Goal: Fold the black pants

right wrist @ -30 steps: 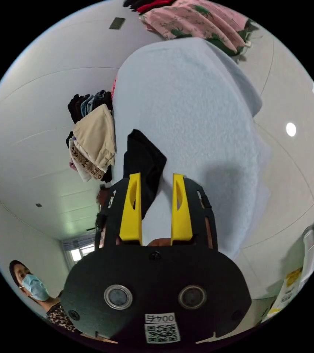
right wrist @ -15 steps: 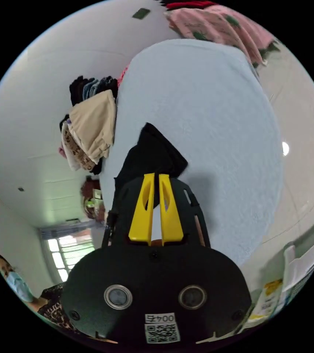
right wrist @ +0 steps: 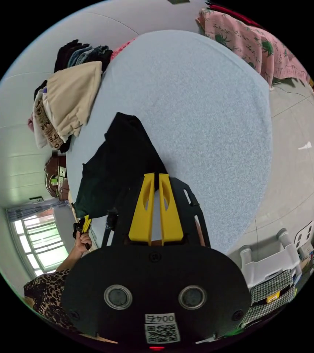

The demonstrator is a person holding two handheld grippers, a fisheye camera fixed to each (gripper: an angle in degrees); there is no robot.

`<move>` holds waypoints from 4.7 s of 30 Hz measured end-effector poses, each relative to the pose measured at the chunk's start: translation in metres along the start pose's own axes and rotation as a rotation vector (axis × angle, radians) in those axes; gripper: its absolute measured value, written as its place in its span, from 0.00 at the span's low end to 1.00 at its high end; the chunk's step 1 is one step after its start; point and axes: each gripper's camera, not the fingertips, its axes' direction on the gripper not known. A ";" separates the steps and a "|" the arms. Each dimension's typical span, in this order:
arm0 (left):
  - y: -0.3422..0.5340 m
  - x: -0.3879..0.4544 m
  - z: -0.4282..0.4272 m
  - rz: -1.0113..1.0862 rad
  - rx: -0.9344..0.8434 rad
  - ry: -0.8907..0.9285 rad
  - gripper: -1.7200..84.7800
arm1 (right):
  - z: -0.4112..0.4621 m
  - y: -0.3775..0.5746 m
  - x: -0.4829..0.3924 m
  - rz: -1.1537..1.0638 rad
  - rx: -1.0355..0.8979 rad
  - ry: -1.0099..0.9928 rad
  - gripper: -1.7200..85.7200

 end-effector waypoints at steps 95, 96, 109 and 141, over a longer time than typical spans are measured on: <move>0.097 0.095 -0.180 0.017 -0.140 -0.110 0.06 | 0.136 0.145 -0.031 0.251 0.156 -0.313 0.10; 0.097 0.097 -0.182 0.025 -0.145 -0.110 0.06 | 0.139 0.150 -0.034 0.253 0.162 -0.309 0.10; 0.138 0.163 -0.293 0.184 -0.140 -0.184 0.10 | 0.238 0.292 -0.210 -0.070 0.199 -0.075 0.14; -0.133 0.418 -0.615 0.956 -0.479 -0.589 0.13 | 0.790 0.645 -0.687 0.109 0.039 -0.579 0.15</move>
